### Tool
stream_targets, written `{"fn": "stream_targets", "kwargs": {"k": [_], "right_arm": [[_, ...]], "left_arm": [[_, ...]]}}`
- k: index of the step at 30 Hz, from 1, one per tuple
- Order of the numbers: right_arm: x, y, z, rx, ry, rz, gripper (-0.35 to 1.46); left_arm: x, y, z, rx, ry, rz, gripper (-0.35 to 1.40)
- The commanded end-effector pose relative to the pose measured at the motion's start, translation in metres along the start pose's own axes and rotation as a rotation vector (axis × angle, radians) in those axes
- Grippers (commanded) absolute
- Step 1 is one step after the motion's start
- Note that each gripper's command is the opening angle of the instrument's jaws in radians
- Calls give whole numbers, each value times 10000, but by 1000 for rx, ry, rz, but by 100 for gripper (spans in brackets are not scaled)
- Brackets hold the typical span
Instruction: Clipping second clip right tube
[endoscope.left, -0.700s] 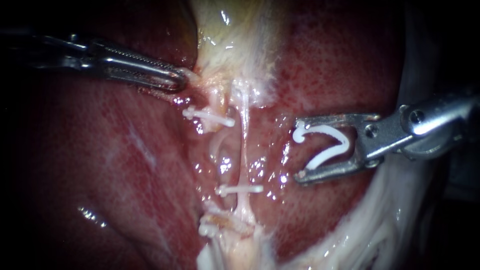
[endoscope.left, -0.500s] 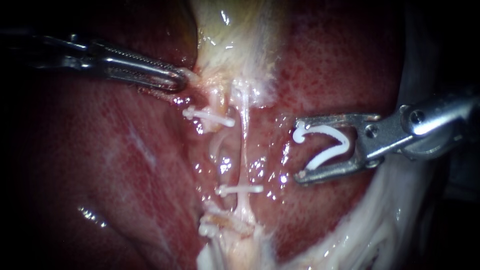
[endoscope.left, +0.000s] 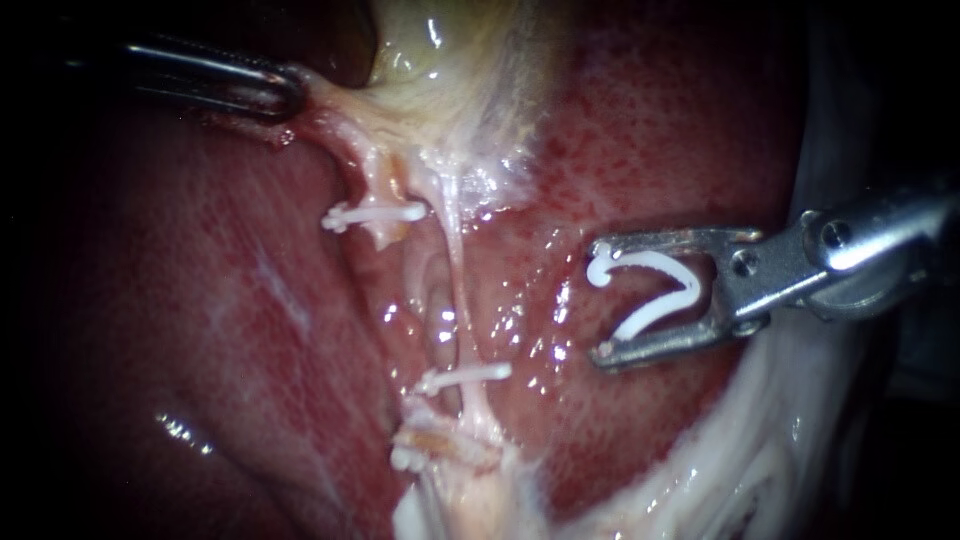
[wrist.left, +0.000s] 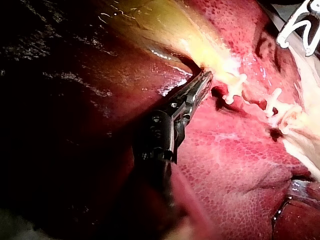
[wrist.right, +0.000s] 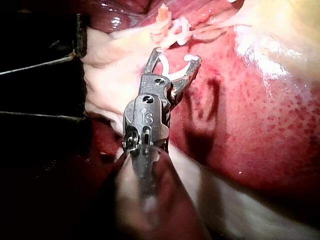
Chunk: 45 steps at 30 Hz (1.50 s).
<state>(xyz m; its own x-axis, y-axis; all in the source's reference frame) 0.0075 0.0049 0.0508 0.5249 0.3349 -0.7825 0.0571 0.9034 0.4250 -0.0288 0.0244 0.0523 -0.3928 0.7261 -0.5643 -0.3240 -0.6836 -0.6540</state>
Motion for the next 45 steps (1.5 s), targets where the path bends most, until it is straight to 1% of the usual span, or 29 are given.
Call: {"fn": "stream_targets", "kwargs": {"k": [1,4,7,11,14,15,19,23,25,26,31,39,41,45], "right_arm": [[0,0,0,0,0,0,50],[1,-1,0,4,1,0,50],[2,-1,1,7,11,0,50],[6,-1,6,30,21,-1,50],[7,-1,12,59,31,56,49],[8,-1,14,59,35,73,49],[9,0,25,90,58,192,49],[9,3,38,114,73,267,49],[5,6,48,121,77,306,49],[4,7,51,125,77,310,49],[-13,16,74,142,92,371,49],[-43,38,93,156,95,411,49],[-49,43,97,163,100,419,49],[-56,47,104,178,105,431,49]], "left_arm": [[1,1,-2,1,4,-7,-35],[4,2,-8,8,11,-11,-35],[3,3,-8,12,12,-13,-35],[2,3,-6,14,12,-13,-35],[1,3,-5,16,13,-13,-35],[1,3,-4,16,13,-13,-35],[0,4,-2,22,14,-13,-35],[0,5,0,21,14,-13,-35],[0,5,0,21,14,-14,-35],[0,5,0,22,14,-14,-35],[1,7,-1,23,14,-14,-35],[2,10,-1,24,15,-15,-35],[2,9,-1,24,15,-15,-35],[2,10,0,24,15,-15,-35]]}}
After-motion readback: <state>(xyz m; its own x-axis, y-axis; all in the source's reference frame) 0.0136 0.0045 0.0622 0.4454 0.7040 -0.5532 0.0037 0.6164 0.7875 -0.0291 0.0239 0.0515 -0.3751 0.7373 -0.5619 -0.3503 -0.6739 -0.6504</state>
